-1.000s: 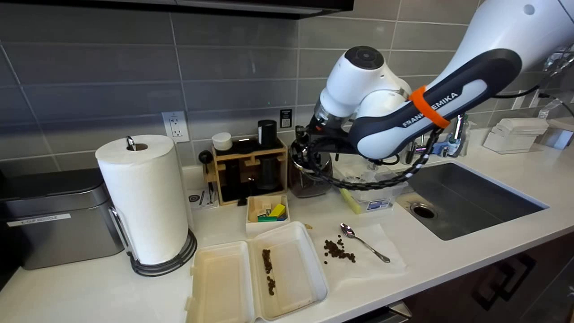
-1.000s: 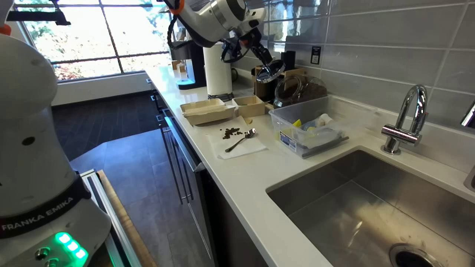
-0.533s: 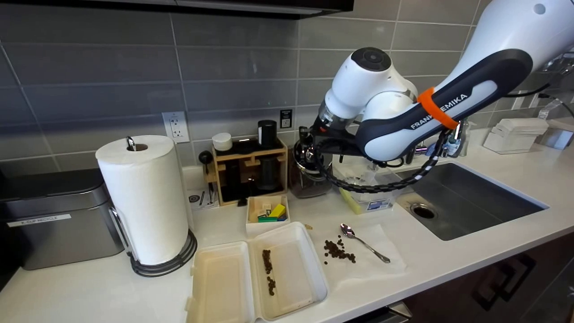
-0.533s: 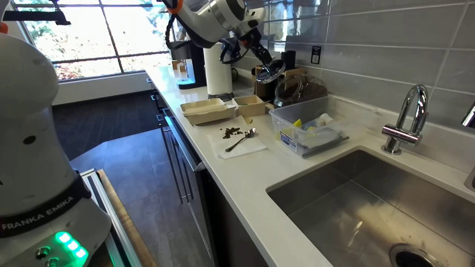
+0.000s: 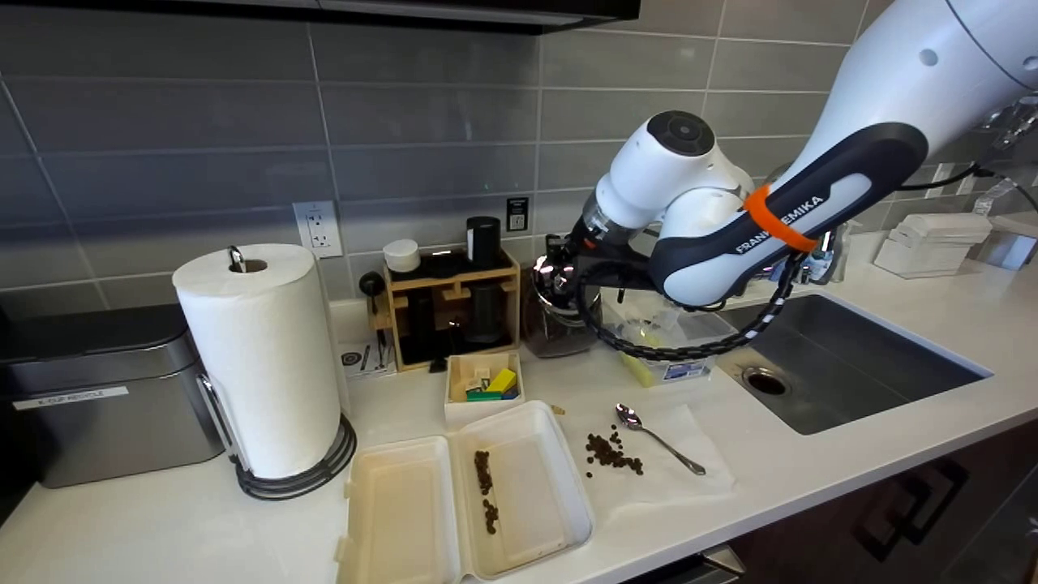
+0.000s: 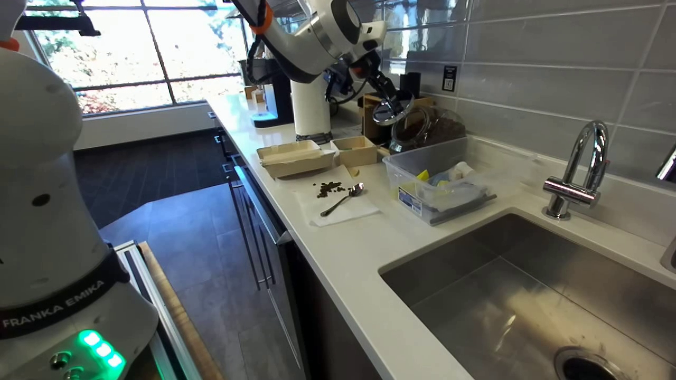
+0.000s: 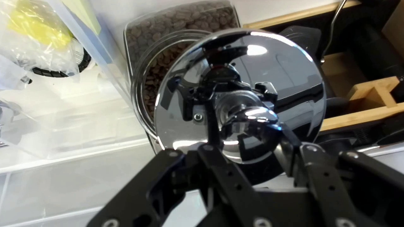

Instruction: Put the silver lid on the glass container.

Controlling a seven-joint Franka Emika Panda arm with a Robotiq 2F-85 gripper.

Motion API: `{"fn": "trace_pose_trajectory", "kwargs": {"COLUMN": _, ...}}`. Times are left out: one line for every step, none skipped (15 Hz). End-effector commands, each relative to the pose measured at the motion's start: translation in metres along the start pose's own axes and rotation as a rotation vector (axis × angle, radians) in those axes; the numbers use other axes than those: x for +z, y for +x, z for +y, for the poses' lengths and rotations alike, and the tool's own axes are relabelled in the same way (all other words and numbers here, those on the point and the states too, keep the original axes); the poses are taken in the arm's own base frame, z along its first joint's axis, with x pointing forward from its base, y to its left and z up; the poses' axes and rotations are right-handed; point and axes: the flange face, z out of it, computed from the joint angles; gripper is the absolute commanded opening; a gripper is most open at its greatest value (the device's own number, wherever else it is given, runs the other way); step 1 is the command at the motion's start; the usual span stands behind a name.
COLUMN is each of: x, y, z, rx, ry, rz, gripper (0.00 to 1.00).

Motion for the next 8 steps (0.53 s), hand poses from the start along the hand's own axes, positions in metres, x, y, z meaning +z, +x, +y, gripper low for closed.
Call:
{"fn": "trace_pose_trajectory", "kwargs": {"x": 0.016, "y": 0.002, "z": 0.017, "rx": 0.004, "ry": 0.011, "rz": 0.036, "gripper": 0.21}}
{"fn": "trace_pose_trajectory", "kwargs": {"x": 0.019, "y": 0.002, "z": 0.022, "rx": 0.009, "ry": 0.009, "rz": 0.037, "gripper": 0.21}}
{"fn": "trace_pose_trajectory", "kwargs": {"x": 0.022, "y": 0.001, "z": 0.027, "rx": 0.011, "ry": 0.009, "rz": 0.038, "gripper": 0.21}}
{"fn": "trace_pose_trajectory", "kwargs": {"x": 0.025, "y": 0.002, "z": 0.030, "rx": 0.011, "ry": 0.007, "rz": 0.043, "gripper": 0.21}}
{"fn": "trace_pose_trajectory", "kwargs": {"x": 0.027, "y": 0.001, "z": 0.033, "rx": 0.010, "ry": 0.007, "rz": 0.045, "gripper": 0.21}}
{"fn": "trace_pose_trajectory", "kwargs": {"x": 0.029, "y": -0.001, "z": 0.035, "rx": 0.014, "ry": 0.010, "rz": 0.042, "gripper": 0.21}}
{"fn": "trace_pose_trajectory", "kwargs": {"x": 0.031, "y": -0.001, "z": 0.037, "rx": 0.013, "ry": 0.011, "rz": 0.044, "gripper": 0.21}}
{"fn": "trace_pose_trajectory", "kwargs": {"x": 0.033, "y": -0.002, "z": 0.039, "rx": 0.014, "ry": 0.011, "rz": 0.044, "gripper": 0.21}}
